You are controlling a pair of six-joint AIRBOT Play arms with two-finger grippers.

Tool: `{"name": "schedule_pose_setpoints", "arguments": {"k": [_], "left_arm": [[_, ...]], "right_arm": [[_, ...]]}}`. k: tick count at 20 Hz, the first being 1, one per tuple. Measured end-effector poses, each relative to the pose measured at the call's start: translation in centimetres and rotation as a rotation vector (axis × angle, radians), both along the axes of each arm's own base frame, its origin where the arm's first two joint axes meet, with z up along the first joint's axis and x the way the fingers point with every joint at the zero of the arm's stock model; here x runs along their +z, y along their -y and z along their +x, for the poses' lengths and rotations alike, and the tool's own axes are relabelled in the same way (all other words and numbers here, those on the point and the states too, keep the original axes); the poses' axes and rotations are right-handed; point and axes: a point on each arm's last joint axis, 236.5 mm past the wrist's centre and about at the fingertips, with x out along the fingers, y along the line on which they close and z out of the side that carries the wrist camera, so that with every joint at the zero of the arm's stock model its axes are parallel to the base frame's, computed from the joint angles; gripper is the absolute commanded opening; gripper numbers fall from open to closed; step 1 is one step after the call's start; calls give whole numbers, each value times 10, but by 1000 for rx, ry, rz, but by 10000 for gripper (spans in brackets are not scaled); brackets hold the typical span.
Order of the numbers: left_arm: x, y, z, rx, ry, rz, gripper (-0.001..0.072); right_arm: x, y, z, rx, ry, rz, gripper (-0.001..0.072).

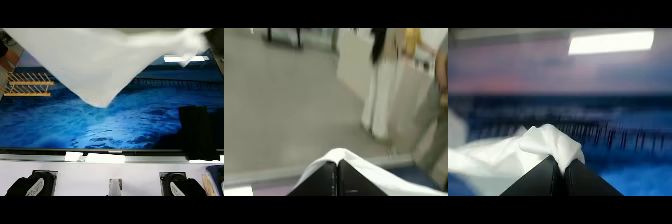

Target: Fold the shirts.

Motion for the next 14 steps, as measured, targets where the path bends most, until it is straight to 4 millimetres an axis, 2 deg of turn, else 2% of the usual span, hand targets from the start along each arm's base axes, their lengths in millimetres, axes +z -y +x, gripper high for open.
{"name": "schedule_pose_setpoints", "arguments": {"k": [1, 2, 3, 4, 6, 8, 11, 14], "left_arm": [[37, -6, -34, 22, 107, -24, 32], [65, -8, -67, 31, 195, -50, 32], [84, -9, -93, 29, 255, -75, 32], [95, -7, -111, 18, 289, -91, 32], [103, -3, -130, 3, 315, -100, 32], [102, 2, -134, -18, 300, -98, 32], [80, 5, -114, -17, 216, -56, 32], [30, 4, -71, -6, 42, 2, 32]], "right_arm": [[33, 12, -13, -46, 92, 7, 32], [61, 23, -30, -85, 169, 13, 32], [78, 31, -45, -112, 219, 17, 32], [90, 38, -58, -137, 252, 19, 32], [95, 47, -75, -168, 258, 15, 31], [93, 57, -86, -202, 240, 1, 31], [91, 72, -97, -261, 231, -22, 31], [85, 82, -90, -303, 204, -43, 31]]}}
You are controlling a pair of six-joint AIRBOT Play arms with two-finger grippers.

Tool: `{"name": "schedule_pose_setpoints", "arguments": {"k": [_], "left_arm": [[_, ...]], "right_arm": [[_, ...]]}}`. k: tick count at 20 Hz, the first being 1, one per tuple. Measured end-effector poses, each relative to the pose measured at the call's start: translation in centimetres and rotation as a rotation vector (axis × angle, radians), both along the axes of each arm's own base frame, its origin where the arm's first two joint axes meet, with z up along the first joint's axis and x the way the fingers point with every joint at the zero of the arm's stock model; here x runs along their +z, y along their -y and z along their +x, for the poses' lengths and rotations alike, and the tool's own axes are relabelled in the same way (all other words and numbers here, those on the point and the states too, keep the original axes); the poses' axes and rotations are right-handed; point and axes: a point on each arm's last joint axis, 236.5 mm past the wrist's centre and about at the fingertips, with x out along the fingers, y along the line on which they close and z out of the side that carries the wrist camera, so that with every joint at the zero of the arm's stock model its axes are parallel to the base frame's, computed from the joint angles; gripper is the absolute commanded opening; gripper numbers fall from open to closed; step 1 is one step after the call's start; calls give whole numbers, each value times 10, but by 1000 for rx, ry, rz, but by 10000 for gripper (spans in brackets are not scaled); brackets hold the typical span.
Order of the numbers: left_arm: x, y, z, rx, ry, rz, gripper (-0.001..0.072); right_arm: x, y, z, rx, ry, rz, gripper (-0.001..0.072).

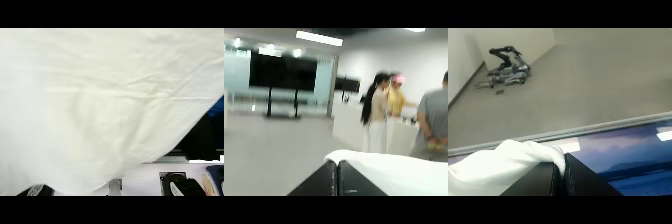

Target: Fold the shirts.

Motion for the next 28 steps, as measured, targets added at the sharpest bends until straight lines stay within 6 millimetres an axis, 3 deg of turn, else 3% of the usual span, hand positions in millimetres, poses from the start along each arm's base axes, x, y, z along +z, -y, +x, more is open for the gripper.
{"name": "schedule_pose_setpoints", "arguments": {"k": [3, 5, 8, 11, 13, 15, 19, 21, 22, 23, 24, 25, 28], "left_arm": [[-68, -5, 50, 0, -203, 14, 33], [-126, -9, 86, -1, -358, 8, 33], [-225, -19, 137, 6, -587, -28, 33], [-314, -34, 182, 50, -759, -82, 33], [-367, -41, 206, 71, -862, -115, 34], [-408, -43, 224, 73, -944, -165, 33], [-471, -41, 243, 63, -1085, -240, 34], [-496, -36, 244, 45, -1152, -252, 69], [-504, -33, 243, 36, -1177, -257, 224], [-512, -30, 240, 23, -1206, -257, 437], [-517, -28, 237, 10, -1230, -260, 542], [-520, -29, 234, -1, -1254, -256, 540], [-536, -51, 207, -14, -1377, -168, 535]], "right_arm": [[-22, 2, 33, -24, -88, -15, 31], [-61, 0, 74, -31, -220, -29, 31], [-145, -9, 146, -28, -456, -45, 32], [-233, -33, 219, 10, -628, 37, 32], [-288, -57, 257, 57, -716, 133, 32], [-338, -82, 282, 107, -802, 237, 32], [-416, -124, 300, 183, -969, 409, 32], [-439, -133, 302, 199, -1023, 451, 56], [-447, -137, 301, 203, -1046, 467, 173], [-452, -138, 302, 205, -1058, 478, 316], [-453, -138, 301, 210, -1066, 484, 410], [-451, -135, 300, 219, -1066, 475, 496], [-445, -101, 283, 232, -1112, 375, 513]]}}
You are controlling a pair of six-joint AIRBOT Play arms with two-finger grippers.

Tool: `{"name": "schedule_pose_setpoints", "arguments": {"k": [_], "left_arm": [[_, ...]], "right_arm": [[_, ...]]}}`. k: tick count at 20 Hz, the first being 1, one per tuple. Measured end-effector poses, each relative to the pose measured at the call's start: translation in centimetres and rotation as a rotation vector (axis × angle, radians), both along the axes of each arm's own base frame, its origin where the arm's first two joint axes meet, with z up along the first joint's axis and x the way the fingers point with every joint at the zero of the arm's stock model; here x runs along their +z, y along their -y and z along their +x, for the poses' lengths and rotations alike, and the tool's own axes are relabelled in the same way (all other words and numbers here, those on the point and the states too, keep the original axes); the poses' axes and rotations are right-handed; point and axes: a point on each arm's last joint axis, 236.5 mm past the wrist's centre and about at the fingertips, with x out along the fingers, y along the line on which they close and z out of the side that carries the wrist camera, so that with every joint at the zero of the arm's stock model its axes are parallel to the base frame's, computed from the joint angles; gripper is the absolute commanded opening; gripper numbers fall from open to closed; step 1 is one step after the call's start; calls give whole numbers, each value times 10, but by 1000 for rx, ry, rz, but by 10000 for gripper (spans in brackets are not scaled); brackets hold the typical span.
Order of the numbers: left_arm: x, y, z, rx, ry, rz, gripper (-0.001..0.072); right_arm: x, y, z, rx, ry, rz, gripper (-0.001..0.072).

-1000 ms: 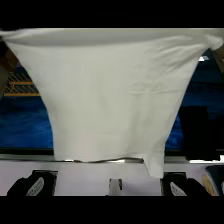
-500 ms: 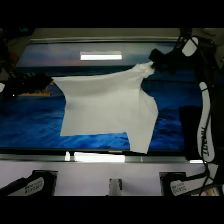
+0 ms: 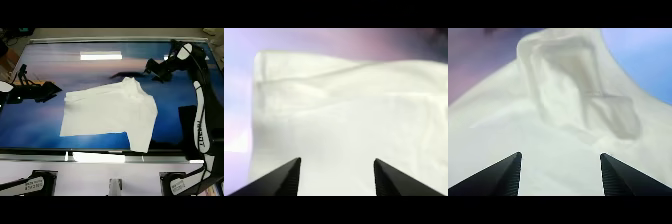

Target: Fold the shirts.

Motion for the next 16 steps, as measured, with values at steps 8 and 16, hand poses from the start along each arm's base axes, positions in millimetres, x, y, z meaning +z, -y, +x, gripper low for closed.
{"name": "schedule_pose_setpoints", "arguments": {"k": [8, 16], "left_arm": [[-95, -49, -155, -46, -601, 39, 547], [-131, -18, -171, 14, -616, -113, 545]], "right_arm": [[-27, 99, -106, 75, -358, -78, 492], [-45, 107, -142, 80, -429, -79, 492]]}}
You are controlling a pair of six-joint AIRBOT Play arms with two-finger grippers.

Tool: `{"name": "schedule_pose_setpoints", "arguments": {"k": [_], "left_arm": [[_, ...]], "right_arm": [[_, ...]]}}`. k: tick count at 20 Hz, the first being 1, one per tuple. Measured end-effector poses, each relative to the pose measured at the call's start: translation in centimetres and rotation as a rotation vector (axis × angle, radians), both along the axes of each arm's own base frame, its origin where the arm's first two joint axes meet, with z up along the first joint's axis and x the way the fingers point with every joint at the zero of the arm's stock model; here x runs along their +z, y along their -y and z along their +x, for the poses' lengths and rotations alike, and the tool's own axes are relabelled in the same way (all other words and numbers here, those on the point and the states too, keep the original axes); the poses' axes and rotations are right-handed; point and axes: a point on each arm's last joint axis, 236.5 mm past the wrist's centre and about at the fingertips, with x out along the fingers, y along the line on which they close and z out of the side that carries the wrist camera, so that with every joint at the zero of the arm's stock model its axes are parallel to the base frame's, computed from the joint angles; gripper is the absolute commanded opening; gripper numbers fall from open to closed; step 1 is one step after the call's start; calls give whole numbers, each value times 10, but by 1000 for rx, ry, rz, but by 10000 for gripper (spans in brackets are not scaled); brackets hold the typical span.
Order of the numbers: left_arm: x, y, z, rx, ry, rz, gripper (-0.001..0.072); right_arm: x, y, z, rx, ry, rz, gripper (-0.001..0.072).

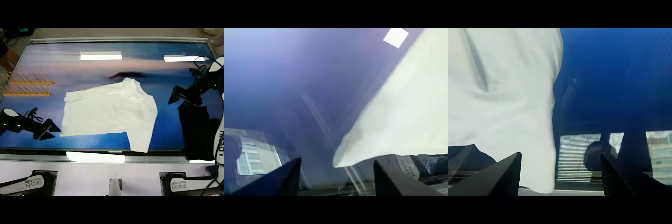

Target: Fold the shirts.

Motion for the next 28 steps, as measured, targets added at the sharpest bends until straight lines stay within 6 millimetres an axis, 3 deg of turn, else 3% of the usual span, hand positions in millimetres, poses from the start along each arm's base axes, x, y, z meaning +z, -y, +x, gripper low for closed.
{"name": "schedule_pose_setpoints", "arguments": {"k": [4, 5, 6, 7, 8, 13, 15, 19, 24, 25, 27, 28], "left_arm": [[-7, 19, 3, -5, -8, -40, 540], [-8, 26, 6, -3, -6, -54, 464], [-11, 30, 7, -9, -3, -53, 246], [-15, 31, 9, -14, 2, -40, 117], [-19, 32, 12, -17, 14, -26, 50], [-21, 40, 19, -32, 46, -20, 33], [-19, 39, 20, -49, 66, -10, 33], [-12, 32, 26, -83, 134, 35, 33], [11, 36, 30, -96, 201, 31, 33], [14, 36, 31, -96, 208, 30, 33], [18, 38, 31, -98, 217, 25, 33], [19, 38, 30, -100, 218, 24, 33]], "right_arm": [[-2, 0, -3, 3, -3, 1, 492], [-2, 0, -4, 4, -8, 2, 492], [-2, 0, -4, 5, -10, 2, 492], [-2, 0, -5, 6, -11, 3, 492], [-2, 0, -5, 6, -13, 3, 492], [-13, 0, -14, 8, -50, 2, 494], [-28, -5, -25, 19, -91, 5, 498], [-75, -36, -45, 82, -137, 17, 513], [-115, -65, -34, 84, -64, 30, 486], [-121, -69, -32, 77, -59, 37, 374], [-128, -78, -31, 63, -62, 62, 234], [-130, -82, -29, 52, -58, 77, 31]]}}
